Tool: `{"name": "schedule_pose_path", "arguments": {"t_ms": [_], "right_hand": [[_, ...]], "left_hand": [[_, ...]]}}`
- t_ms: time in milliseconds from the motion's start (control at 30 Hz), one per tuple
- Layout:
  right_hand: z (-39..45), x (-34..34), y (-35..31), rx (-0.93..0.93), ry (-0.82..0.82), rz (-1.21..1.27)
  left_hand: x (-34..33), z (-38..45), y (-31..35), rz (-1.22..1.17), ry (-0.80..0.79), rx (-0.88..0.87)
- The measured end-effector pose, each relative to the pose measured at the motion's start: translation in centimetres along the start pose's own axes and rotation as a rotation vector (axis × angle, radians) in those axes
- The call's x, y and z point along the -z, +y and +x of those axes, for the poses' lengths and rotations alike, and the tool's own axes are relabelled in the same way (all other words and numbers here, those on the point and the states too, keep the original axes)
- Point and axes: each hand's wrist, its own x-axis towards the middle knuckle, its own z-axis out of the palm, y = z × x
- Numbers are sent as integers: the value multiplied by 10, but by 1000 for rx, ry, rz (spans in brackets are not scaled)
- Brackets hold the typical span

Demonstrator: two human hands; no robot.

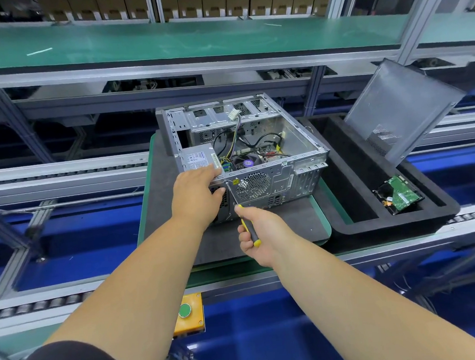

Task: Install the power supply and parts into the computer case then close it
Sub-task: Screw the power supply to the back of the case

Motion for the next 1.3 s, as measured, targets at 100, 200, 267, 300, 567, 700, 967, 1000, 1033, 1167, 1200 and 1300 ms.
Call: {"name": "schedule_pose_path", "arguments": {"t_ms": [100, 200, 267, 300, 567, 700, 967, 1000, 1033, 1167, 1200, 1300], "right_hand": [[-1, 2, -1, 50, 25, -34], [-1, 1, -3, 32, 49, -132], [0, -1, -4, -10, 49, -151], [1, -2, -5, -22, 37, -137], [-1, 0, -3, 54, 31, 0], [-4, -1, -5, 84, 80, -164], [-5, -9, -21, -181, -114, 115], [-5, -9, -20, -182, -136, 153], [-4, -8, -18, -163, -143, 163], [-4, -9, -10, -59, -45, 86], [-4, -8, -9, -40, -18, 66], [-6, -6, -10, 5, 26, -17]], "left_hand": [[0, 1, 0, 6, -1, -2], [-1, 0, 0, -5, -2, 13], [-1, 0, 0, -5, -4, 13], [-1, 0, 0, -5, -1, 9], [-2, 0, 2, -5, 48, 1], [-3, 2, 4, 41, 42, 20], [-3, 2, 5, 57, 57, 1], [-2, 2, 5, 53, 61, -1], [-2, 2, 5, 47, 66, -3], [-2, 1, 5, 30, 79, 1], [-2, 1, 5, 30, 83, 3], [-3, 1, 5, 21, 98, 1]]}}
